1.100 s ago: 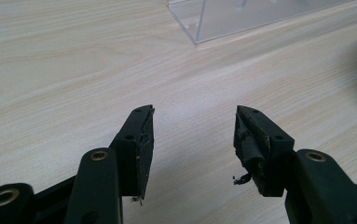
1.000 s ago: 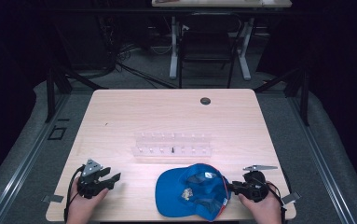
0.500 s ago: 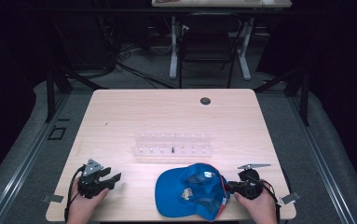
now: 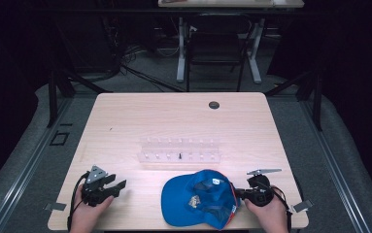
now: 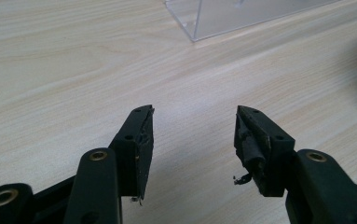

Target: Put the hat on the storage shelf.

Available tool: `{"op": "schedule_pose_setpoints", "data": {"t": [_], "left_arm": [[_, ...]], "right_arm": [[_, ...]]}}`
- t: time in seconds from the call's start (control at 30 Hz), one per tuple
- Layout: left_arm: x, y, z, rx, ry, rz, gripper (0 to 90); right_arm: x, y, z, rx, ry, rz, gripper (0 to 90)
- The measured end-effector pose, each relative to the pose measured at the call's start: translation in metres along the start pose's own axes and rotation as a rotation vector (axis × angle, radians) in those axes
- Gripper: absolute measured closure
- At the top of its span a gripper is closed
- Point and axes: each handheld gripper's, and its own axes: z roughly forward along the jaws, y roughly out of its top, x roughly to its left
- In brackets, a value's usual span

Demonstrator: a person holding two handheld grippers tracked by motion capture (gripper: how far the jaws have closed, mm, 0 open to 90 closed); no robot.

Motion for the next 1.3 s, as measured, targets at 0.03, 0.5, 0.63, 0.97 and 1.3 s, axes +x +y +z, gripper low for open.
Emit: {"op": "schedule_pose_setpoints", "data": {"t": [0.03,0.5,0.63,0.97,1.3], "left_arm": [[0.0,0.0,0.0,0.0,0.0,0.0,47.7],[-0.002,0.0,0.0,0.007,-0.01,0.003,47.7],[-0.003,0.0,0.0,0.013,-0.01,0.006,47.6],[-0.004,0.0,0.001,0.017,-0.014,0.015,47.7],[-0.005,-0.001,0.003,0.02,-0.02,0.015,47.7]], "right_arm": [[0.0,0.001,-0.001,-0.003,0.001,0.001,87.3],[-0.001,0.025,-0.019,0.126,-0.063,-0.057,89.0],[0.0,0.036,-0.024,0.174,-0.095,-0.078,89.1],[-0.002,0.063,-0.039,0.295,-0.152,-0.069,89.2],[0.008,0.086,-0.056,0.332,-0.143,-0.049,89.3]]}}
